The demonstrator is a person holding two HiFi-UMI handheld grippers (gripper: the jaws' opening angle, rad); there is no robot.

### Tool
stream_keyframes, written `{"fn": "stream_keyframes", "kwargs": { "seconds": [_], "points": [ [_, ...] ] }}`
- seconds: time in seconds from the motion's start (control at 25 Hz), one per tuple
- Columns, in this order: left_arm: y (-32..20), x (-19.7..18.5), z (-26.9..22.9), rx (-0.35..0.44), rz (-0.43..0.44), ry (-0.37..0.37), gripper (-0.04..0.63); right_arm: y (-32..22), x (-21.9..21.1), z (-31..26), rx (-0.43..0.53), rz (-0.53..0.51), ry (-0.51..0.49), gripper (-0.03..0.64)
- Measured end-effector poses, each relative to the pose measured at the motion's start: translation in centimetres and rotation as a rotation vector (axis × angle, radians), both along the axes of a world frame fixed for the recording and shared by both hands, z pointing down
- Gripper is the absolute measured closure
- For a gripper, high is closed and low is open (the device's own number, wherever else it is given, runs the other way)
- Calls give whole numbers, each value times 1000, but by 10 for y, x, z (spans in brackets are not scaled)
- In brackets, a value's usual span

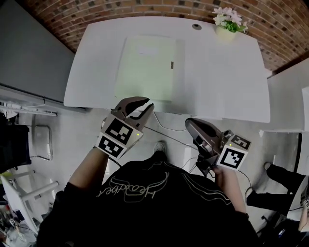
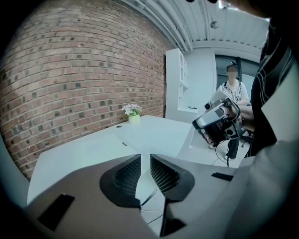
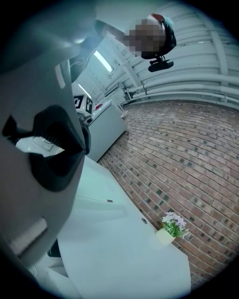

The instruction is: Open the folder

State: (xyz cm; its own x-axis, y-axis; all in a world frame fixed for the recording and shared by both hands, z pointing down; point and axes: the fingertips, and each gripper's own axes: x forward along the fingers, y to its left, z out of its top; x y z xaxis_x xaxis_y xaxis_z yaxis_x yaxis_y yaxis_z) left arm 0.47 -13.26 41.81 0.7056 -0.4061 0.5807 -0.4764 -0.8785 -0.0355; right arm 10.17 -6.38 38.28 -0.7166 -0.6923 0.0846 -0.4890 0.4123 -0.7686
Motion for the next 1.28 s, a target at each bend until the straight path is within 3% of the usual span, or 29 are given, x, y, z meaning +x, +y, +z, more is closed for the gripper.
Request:
{"fn": "stream_keyframes", "kwargs": {
  "seconds": [0.32,0.64,0.88,1.28],
  "points": [
    [-15,3,34,43,109,-144,523,-6,6,12,-28,36,-8,614],
    [-31,-5,68,51,150,-284,483,-11,10,21,-54,49,-38,614],
    [-39,-11,89,179,208,-467,483,-12,15,28,-70,59,-56,614],
    [-44,-14,100,334,283,-632,483,-13,12,33,-73,40,-69,614]
  ]
}}
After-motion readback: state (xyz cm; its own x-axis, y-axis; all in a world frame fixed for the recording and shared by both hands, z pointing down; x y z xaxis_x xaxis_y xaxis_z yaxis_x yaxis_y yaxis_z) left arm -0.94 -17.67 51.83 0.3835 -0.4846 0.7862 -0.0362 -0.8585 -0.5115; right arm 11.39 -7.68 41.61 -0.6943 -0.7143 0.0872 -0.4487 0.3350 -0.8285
